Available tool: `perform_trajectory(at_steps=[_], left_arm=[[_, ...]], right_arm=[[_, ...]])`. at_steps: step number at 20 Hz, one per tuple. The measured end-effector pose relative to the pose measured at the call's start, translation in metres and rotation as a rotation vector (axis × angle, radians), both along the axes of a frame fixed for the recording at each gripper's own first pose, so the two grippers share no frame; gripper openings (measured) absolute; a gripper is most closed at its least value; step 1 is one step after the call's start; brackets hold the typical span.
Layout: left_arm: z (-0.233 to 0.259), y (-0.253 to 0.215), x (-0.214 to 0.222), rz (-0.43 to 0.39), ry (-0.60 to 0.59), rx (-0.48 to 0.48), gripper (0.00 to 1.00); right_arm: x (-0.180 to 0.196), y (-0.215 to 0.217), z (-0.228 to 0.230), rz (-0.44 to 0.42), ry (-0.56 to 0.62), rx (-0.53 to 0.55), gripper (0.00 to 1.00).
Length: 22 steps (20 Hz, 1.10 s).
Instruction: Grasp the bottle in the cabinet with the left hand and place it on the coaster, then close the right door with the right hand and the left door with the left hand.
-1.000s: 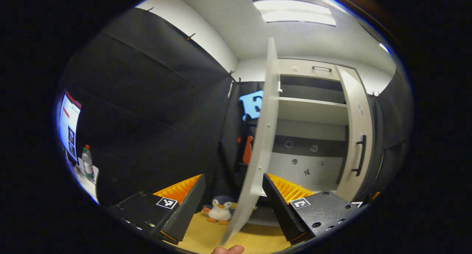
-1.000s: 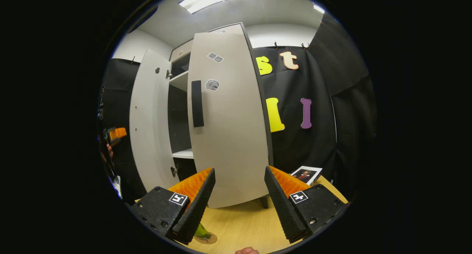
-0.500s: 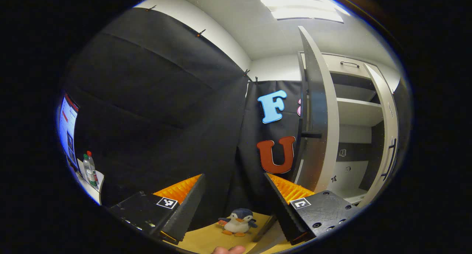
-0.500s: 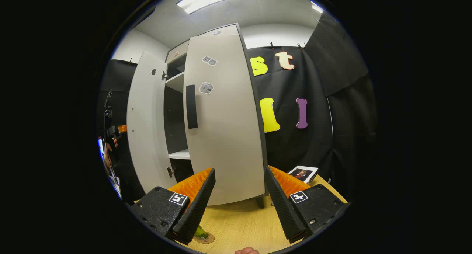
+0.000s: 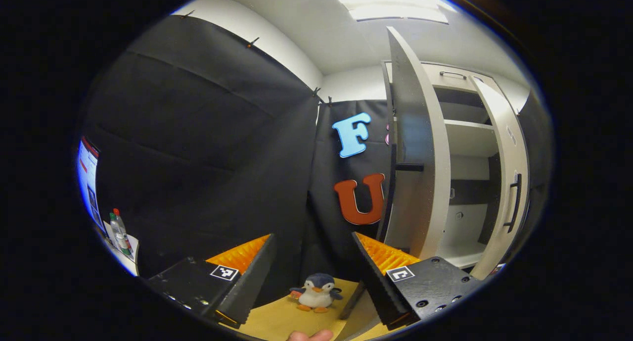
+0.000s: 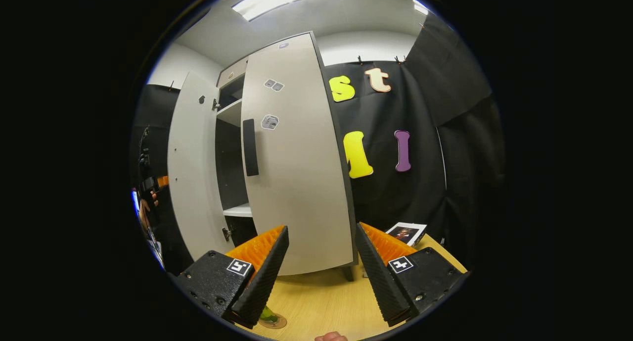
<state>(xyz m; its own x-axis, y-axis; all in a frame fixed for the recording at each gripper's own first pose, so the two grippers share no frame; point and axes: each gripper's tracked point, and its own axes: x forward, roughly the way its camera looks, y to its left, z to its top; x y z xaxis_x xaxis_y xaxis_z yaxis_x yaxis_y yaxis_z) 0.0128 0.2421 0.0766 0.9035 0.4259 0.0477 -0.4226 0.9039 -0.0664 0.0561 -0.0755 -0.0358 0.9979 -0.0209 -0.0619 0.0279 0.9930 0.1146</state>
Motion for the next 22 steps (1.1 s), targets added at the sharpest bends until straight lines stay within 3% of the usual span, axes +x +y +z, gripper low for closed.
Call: perform_trajectory(at_steps=[4, 10, 16, 17, 18, 22], left_arm=[[-0.002, -0.043, 0.007, -0.107, 0.002, -0.010, 0.93], [-0.006, -0.111, 0.032, -0.323, -0.007, 0.016, 0.93], [-0.018, -0.140, 0.034, -0.378, 0.005, -0.014, 0.99], [-0.018, -0.145, 0.032, -0.388, 0.001, -0.018, 0.95], [-0.019, -0.147, 0.032, -0.396, -0.004, -0.021, 0.99], [-0.022, -0.159, 0.023, -0.411, -0.011, 0.001, 0.99]], right_arm=[[0.001, 0.003, 0.004, 0.012, -0.002, -0.007, 0.82], [-0.007, -0.015, 0.011, -0.035, -0.012, -0.018, 0.82], [-0.023, -0.019, 0.015, -0.087, -0.018, -0.030, 0.82], [-0.025, -0.017, 0.015, -0.087, -0.019, -0.030, 0.82], [-0.026, -0.015, 0.015, -0.086, -0.017, -0.031, 0.82], [-0.022, -0.004, 0.020, -0.065, -0.023, -0.036, 0.82]])
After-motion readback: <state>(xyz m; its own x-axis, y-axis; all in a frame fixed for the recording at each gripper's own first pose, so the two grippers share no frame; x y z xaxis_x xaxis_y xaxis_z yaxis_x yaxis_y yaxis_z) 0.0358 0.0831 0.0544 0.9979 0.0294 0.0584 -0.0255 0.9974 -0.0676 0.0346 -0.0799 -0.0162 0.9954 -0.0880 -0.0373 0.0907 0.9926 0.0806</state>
